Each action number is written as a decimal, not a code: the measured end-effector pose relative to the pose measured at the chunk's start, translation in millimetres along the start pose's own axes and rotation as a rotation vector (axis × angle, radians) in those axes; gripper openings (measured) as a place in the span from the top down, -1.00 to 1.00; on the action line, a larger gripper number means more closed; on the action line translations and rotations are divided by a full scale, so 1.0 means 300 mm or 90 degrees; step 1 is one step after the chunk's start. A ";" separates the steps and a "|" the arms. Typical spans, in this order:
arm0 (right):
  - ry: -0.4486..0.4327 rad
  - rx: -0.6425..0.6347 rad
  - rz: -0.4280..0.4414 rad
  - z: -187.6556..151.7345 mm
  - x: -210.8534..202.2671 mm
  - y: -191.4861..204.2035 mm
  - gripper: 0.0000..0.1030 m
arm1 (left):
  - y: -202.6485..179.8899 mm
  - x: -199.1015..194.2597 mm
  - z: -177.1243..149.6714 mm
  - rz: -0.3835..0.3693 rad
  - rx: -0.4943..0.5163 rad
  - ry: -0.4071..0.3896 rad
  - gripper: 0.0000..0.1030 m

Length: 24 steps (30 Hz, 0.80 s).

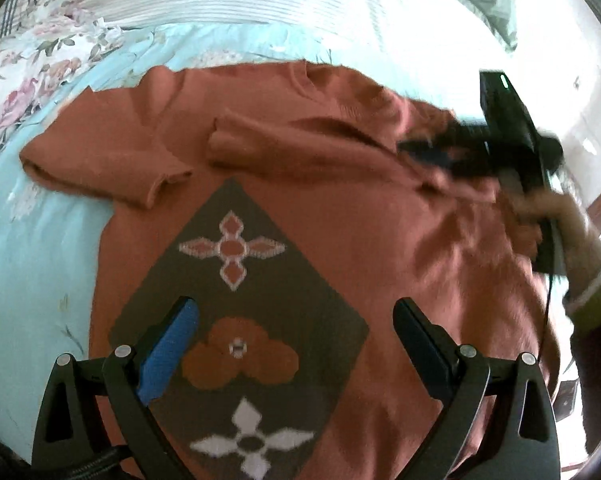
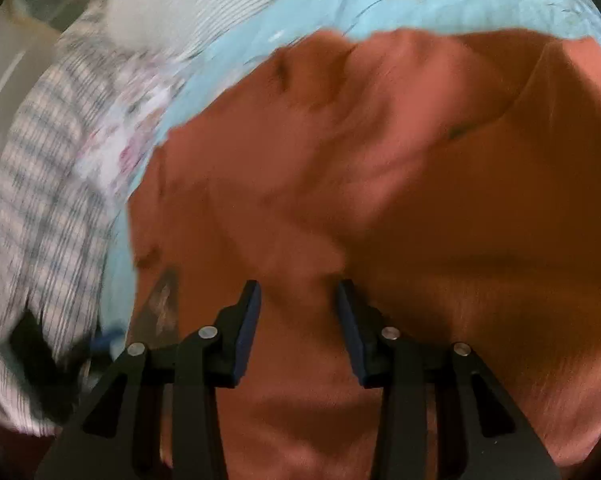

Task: Fold small clothes
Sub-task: 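Lift the sleeve with the right gripper and fold it across the sweater body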

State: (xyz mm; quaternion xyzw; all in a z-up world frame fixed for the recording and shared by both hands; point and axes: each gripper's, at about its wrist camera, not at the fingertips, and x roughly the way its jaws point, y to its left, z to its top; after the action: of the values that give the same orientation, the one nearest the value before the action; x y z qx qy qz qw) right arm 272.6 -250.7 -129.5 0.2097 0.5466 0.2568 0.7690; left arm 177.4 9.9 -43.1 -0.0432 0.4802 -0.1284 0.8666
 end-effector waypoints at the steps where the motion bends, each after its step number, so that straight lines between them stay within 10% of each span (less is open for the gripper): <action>1: 0.012 -0.005 0.021 -0.024 -0.004 -0.002 0.18 | 0.005 -0.001 0.009 -0.004 -0.006 -0.001 -0.91; 6: 0.021 -0.040 0.016 -0.104 -0.017 0.004 0.18 | 0.050 0.017 0.056 -0.054 -0.063 0.006 -0.91; 12: -0.101 -0.129 -0.063 -0.002 -0.089 0.118 -0.02 | 0.071 0.063 0.108 -0.087 -0.114 0.010 -0.91; 18: -0.049 -0.233 -0.126 0.131 0.115 0.241 -0.11 | 0.071 0.067 0.109 -0.085 -0.125 0.009 -0.91; 21: -0.014 -0.245 -0.161 0.148 0.197 0.253 0.66 | 0.081 0.062 0.103 -0.081 -0.126 0.011 -0.91; 24: -0.053 -0.203 -0.121 0.115 0.120 0.247 0.78 | 0.099 0.056 0.096 -0.079 -0.131 0.010 -0.91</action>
State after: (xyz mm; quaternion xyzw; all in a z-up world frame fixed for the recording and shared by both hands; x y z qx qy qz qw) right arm 302.7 -171.9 -100.3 0.0430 0.4837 0.2575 0.8354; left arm 215.6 32.7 -47.2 -0.1608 0.4944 -0.1320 0.8440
